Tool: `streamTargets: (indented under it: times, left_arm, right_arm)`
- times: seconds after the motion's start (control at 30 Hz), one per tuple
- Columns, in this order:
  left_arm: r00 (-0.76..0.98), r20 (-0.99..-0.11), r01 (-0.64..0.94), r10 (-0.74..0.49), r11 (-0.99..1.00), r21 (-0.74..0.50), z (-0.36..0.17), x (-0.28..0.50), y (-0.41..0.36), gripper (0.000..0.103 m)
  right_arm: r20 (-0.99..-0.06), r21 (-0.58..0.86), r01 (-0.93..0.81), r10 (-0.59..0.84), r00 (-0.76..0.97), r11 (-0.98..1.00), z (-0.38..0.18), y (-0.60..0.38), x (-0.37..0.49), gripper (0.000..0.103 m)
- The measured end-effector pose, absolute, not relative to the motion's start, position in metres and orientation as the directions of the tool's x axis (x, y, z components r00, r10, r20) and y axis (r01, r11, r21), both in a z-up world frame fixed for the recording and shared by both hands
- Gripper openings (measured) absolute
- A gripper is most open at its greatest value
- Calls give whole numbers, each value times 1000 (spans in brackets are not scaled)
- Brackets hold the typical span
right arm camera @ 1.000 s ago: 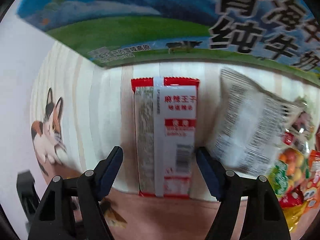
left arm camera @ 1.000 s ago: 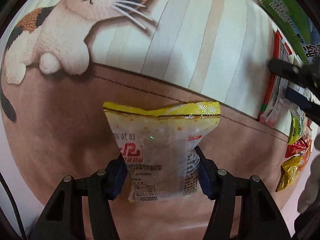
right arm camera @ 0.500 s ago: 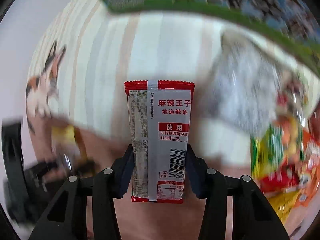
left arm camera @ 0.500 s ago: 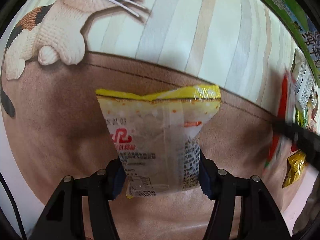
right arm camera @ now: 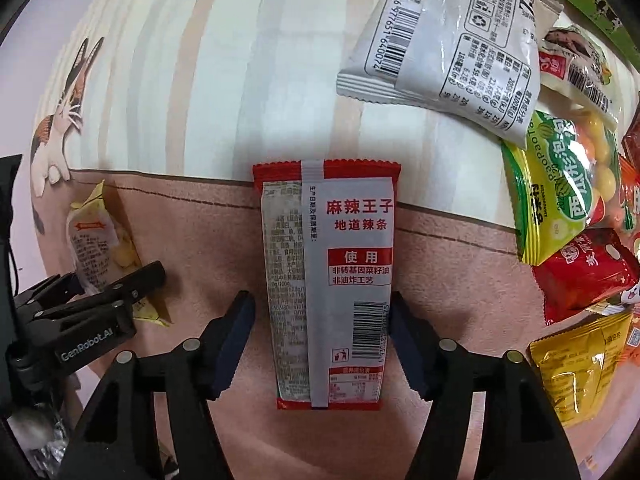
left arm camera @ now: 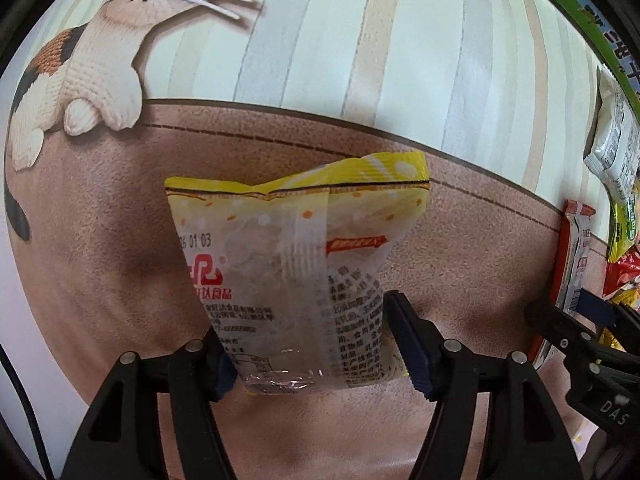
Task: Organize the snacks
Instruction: 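Grasp the clear bread bag with the left tool while the right tool grasps the red-white spicy strip pack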
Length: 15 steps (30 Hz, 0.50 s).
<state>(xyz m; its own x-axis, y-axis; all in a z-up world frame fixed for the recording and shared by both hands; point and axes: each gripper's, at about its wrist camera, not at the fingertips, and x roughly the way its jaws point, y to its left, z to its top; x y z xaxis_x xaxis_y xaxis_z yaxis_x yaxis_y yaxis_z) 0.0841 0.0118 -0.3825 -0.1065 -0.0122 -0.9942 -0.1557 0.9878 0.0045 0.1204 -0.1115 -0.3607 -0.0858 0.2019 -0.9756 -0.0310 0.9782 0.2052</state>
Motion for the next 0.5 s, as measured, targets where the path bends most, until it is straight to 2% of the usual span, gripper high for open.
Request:
streamTargets:
  times: [0.07,0.17,0.5]
  left_arm:
    - [-86,-996,-156,2,988,16,-382,80,11,52]
    - [-69,-998,-162,1,987,12,-383,74,13,47]
    - [-59,-998,-140,-20,990,-12,-382,70,0,45]
  right_arm:
    - [-979,194,-30,192,-74,980,-362,-111,117,64]
    - [-987,155,-48,152,-56,987,-367,-106,104,59]
    - [-990,138,-60,137,-25,989,-358,-104,83,51]
